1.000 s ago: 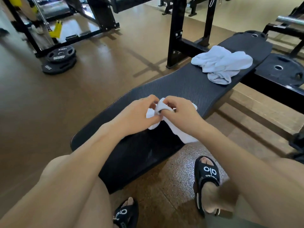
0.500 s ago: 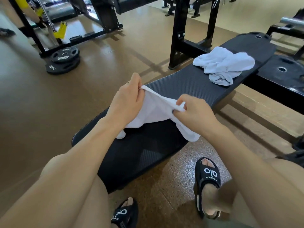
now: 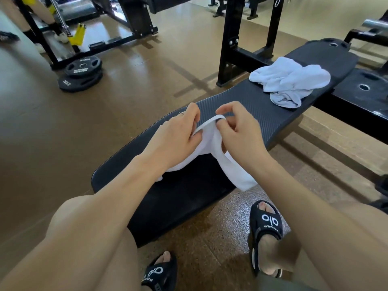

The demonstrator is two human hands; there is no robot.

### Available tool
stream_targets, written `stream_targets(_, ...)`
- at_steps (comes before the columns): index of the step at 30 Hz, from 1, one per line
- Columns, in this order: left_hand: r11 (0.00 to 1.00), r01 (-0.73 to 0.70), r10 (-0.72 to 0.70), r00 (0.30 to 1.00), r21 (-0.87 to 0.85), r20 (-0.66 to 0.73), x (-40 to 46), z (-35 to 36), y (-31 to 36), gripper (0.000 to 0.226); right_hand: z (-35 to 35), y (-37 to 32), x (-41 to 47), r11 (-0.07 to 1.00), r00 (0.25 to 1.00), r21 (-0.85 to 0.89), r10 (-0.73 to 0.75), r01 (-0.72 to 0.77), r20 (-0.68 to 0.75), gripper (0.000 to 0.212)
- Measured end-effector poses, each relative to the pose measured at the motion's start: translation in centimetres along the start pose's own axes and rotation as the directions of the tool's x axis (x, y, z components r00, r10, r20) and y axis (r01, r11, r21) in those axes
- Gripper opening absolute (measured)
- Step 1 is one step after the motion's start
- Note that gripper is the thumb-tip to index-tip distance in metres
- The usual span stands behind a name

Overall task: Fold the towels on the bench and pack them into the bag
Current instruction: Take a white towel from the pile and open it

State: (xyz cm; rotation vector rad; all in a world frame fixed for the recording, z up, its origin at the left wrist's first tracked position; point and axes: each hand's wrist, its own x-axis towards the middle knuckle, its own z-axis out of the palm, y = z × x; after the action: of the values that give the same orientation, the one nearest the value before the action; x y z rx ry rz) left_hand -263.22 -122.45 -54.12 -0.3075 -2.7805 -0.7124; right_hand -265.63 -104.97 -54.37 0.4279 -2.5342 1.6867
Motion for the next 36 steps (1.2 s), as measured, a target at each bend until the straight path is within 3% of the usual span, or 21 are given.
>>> stream_targets(4, 0.998, 0.067, -0.067, 0.996, 0.002, -0.059, 0.5, -0.2, -0.8, 0.014, -0.6, 0.0, 0.8, 0.999, 0.991, -0.006, 0.05, -0.051, -0.12, 0.016)
stream_targets(7, 0.997, 0.049, -0.054, 0.993, -0.056, -0.101, 0.7, -0.4, -0.8, 0.012, -1.0, 0.2, 1.1, 0.992, 0.992, -0.032, 0.124, -0.122, 0.037, 0.019)
stream_targets(9, 0.999, 0.018, -0.022, 0.996, -0.048, -0.087, 0.5, -0.1, -0.4, 0.015, -0.5, 0.3, 0.7, 0.992, 0.981, -0.086, 0.111, -0.098, 0.162, 0.016)
stream_targets(11, 1.0, -0.007, 0.006, 0.998, -0.026, -0.057, 0.3, 0.4, 0.1, 0.017, 0.1, 0.3, 0.4, 0.991, 0.976, -0.114, 0.094, -0.072, 0.196, 0.012)
stream_targets(16, 0.998, 0.055, -0.055, 0.998, 0.0, 0.007, -0.2, 1.3, 0.9, 0.018, -0.1, -0.1, 1.2, 0.992, 0.991, -0.013, 0.126, -0.126, 0.034, 0.018)
stream_targets(20, 0.986, -0.097, 0.094, 0.995, 0.132, 0.028, -0.8, 2.2, 1.3, 0.012, 0.1, -0.5, 0.9, 0.987, 0.991, 0.087, 0.134, -0.134, 0.012, 0.016)
stream_targets(22, 0.986, -0.06, 0.059, 0.998, 0.155, 0.013, -1.1, 2.4, 1.5, 0.007, 0.2, -0.5, 0.7, 0.985, 0.991, 0.113, 0.134, -0.133, -0.006, 0.016)
stream_targets(26, 0.984, 0.036, -0.031, 0.999, 0.177, -0.031, -1.4, 2.4, 2.0, 0.027, 0.0, -0.7, 0.8, 0.98, 0.989, 0.154, 0.135, -0.124, -0.063, 0.019)
stream_targets(36, 0.947, -0.03, 0.061, 0.994, 0.32, -0.086, -1.5, 2.0, 2.7, 0.04, -0.7, -1.1, 0.3, 0.984, 0.994, 0.151, 0.103, -0.095, -0.047, 0.02)
